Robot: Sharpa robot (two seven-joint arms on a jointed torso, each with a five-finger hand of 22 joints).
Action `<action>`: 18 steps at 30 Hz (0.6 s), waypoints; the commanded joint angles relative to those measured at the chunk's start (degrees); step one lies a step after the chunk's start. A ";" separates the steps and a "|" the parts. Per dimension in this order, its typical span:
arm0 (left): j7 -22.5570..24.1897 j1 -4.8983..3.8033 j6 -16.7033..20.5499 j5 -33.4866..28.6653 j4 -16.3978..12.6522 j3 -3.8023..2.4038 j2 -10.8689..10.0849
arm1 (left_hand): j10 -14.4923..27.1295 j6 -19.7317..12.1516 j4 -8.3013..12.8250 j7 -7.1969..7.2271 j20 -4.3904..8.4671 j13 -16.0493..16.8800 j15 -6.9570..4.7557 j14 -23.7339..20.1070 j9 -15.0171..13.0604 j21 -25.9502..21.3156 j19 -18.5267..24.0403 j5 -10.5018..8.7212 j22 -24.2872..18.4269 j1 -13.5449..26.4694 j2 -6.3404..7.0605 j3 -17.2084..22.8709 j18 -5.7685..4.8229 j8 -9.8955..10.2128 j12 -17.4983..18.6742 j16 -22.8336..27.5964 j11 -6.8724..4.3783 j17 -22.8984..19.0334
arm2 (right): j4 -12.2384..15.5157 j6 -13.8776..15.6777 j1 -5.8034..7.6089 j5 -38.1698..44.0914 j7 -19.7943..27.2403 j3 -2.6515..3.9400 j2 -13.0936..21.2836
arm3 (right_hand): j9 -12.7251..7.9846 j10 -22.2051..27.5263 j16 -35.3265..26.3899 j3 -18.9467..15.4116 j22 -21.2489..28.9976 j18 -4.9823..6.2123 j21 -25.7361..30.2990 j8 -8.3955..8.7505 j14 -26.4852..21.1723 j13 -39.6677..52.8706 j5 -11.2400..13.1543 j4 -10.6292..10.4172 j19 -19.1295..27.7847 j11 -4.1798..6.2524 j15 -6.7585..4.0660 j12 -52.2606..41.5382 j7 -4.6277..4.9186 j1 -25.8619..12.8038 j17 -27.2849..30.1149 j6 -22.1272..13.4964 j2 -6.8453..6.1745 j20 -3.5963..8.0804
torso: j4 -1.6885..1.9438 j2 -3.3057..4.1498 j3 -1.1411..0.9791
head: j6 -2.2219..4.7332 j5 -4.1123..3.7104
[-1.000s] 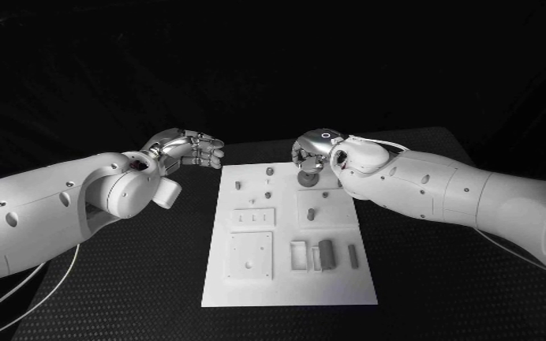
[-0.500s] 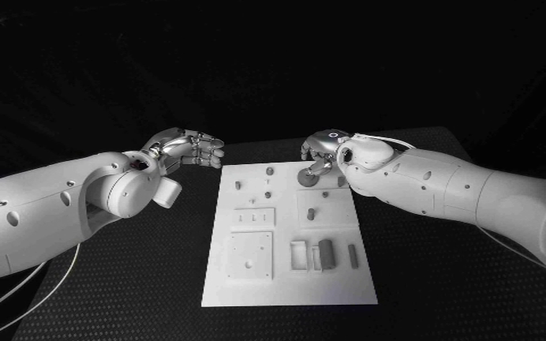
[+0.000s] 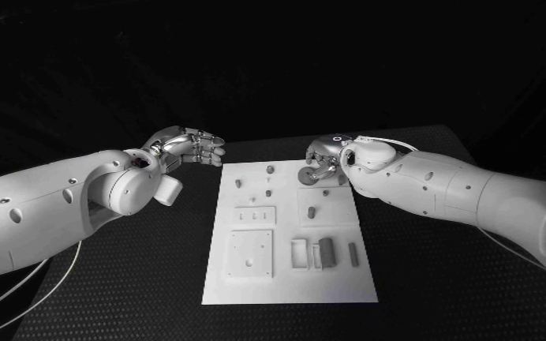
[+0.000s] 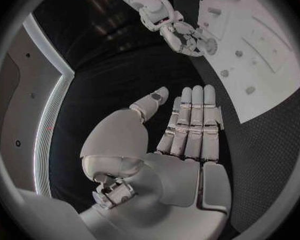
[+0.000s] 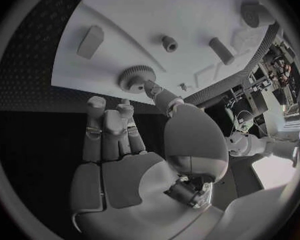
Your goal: Assemble the parts on the task board
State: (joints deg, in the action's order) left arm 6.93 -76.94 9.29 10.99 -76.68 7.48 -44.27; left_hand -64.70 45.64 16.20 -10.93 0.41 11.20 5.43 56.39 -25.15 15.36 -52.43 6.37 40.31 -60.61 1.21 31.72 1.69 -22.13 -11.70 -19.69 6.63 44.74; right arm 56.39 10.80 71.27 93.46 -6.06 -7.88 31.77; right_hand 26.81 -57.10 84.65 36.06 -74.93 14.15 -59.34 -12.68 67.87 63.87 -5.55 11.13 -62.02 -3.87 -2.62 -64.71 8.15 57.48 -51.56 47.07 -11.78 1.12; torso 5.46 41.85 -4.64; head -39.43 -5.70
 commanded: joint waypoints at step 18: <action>0.69 0.14 -1.12 0.13 0.33 -0.06 0.53 | -0.46 0.14 -0.09 -0.02 -0.28 0.07 0.17 0.38 0.11 -0.30 -0.26 -0.26 0.09 0.51 0.23 -0.09 0.52 0.28 0.44 0.48 0.11 0.14 | -2.02 -3.22 -0.56 -2.22 2.53 -0.08 -1.30 | 0.61 0.27 0.23 -1.24 -1.10 0.85 -0.05 -2.04 -0.26 -0.54 0.16 1.94 0.72 0.88 -0.50 -1.19 1.26 0.68 0.04 0.93 4.62 -0.06 | -0.02 0.04 0.03 | -0.69 0.36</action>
State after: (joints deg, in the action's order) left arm 6.93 -76.79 9.11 11.01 -76.31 7.47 -43.90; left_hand -64.70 45.64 16.20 -10.93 0.41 11.19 5.43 56.39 -25.10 15.36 -52.43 6.37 40.35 -60.61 1.21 31.72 1.69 -22.13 -11.47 -19.47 6.63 44.79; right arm 54.46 9.47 70.90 91.56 -4.48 -7.87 30.55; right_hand 27.40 -56.76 84.65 34.80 -74.93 14.15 -59.34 -14.49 67.65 63.38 -5.54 12.73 -61.51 -3.43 -2.84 -65.68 8.64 58.04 -51.54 47.14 -7.65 1.02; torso 5.45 41.88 -4.64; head -40.06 -5.33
